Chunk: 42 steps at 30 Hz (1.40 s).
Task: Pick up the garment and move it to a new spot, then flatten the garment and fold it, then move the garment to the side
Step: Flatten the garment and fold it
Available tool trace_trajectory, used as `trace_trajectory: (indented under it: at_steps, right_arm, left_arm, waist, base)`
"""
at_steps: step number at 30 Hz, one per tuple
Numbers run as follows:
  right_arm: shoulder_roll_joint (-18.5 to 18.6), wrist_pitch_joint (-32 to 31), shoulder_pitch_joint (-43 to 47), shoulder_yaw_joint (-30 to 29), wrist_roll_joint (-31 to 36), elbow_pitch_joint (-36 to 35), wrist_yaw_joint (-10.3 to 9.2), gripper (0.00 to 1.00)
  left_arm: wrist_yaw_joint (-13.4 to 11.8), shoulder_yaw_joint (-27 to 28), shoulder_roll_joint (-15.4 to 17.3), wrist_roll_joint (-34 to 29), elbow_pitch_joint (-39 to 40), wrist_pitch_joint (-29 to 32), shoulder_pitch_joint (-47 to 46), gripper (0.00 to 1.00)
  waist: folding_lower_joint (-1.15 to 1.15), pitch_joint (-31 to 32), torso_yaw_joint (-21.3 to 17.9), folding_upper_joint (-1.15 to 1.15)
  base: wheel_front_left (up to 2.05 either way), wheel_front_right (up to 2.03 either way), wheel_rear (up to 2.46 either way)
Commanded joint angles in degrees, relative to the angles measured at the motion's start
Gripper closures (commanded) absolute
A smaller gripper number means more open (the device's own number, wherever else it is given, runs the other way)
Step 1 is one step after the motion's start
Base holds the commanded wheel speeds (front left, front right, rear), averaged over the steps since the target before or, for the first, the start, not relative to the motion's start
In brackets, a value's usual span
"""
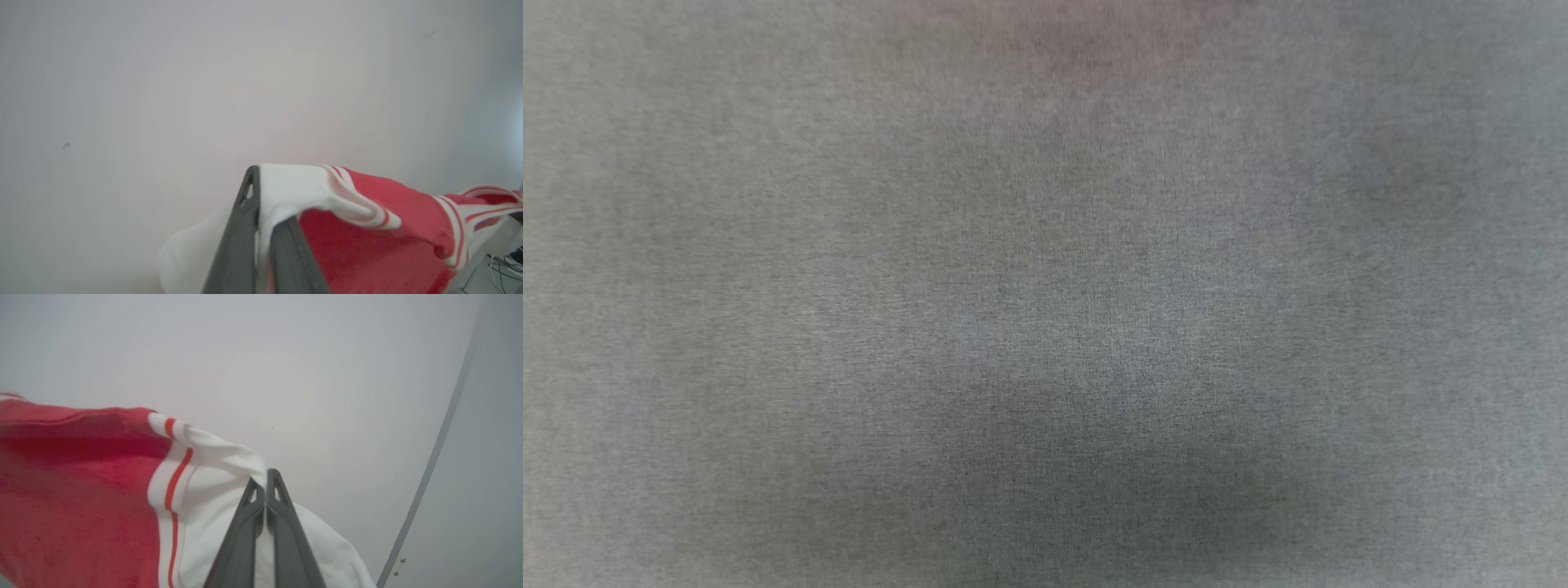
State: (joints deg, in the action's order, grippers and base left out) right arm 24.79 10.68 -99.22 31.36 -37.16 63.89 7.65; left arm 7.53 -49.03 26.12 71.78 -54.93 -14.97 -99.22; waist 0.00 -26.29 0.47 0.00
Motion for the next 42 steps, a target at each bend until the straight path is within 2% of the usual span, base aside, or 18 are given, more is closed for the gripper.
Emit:
trace_trajectory:
  at_steps: [1,6,12,17,22,26,31,37,42]
  right_arm:
    - [0.1,0.1,2.8,0.8,-0.2,0.5,-0.3,1.0]
    - [0.3,-1.2,11.5,5.2,-2.8,-2.9,-0.23,1.0]
    - [3.8,-2.2,26.7,11.1,-8.2,-11.4,-0.22,1.0]
    - [9.9,-4.1,41.4,14.8,-13.9,-22.1,-0.22,1.0]
    - [18.3,-6.9,55.7,16.0,-19.0,-33.9,-0.23,1.0]
    - [22.6,-9.7,65.1,14.4,-21.4,-40.7,-0.23,1.0]
    - [25.7,-13.3,75.1,10.6,-22.5,-47.5,-0.24,1.0]
    - [27.3,-16.9,84.9,4.0,-21.7,-52.5,-0.24,1.0]
    - [25.8,-20.6,94.7,-5.4,-18.9,-57.9,-0.25,1.0]
  left_arm:
    - [-0.2,-0.7,0.7,1.0,0.9,-0.2,4.0,1.0]
    - [-0.1,-2.8,3.9,5.8,8.2,1.3,16.6,1.0]
    - [-0.1,-4.2,9.1,11.8,18.7,0.6,36.1,1.0]
    - [-0.1,-2.9,11.3,15.0,25.5,-0.3,52.2,1.0]
    - [-0.1,2.1,11.3,13.6,31.9,-0.3,66.3,1.0]
    - [-0.1,5.7,12.6,11.8,37.6,-0.3,76.8,1.0]
    - [-0.1,9.8,14.1,10.7,44.2,-0.3,87.5,1.0]
    - [-0.1,11.9,16.0,8.5,48.6,-0.3,94.4,1.0]
    - [-0.5,13.3,15.7,6.5,50.3,-0.3,98.4,1.0]
  waist:
    - [0.0,1.7,0.4,0.0]
    - [0.0,3.9,0.1,0.0]
    - [0.0,6.7,-0.2,0.0]
    - [0.0,9.3,0.8,0.0]
    - [0.0,11.5,1.6,0.0]
    - [0.0,12.6,1.8,0.0]
    - [0.0,13.4,2.4,0.0]
    - [0.0,13.3,3.2,0.0]
    - [0.0,12.8,3.8,0.0]
  base:
    - [0.0,0.0,0.0]
    - [0.0,0.0,0.0]
    - [0.0,0.0,0.0]
    - [0.0,0.0,0.0]
    - [0.0,0.0,0.0]
    - [0.0,0.0,0.0]
    - [0.0,0.0,0.0]
    - [0.0,0.0,0.0]
    - [0.0,0.0,0.0]
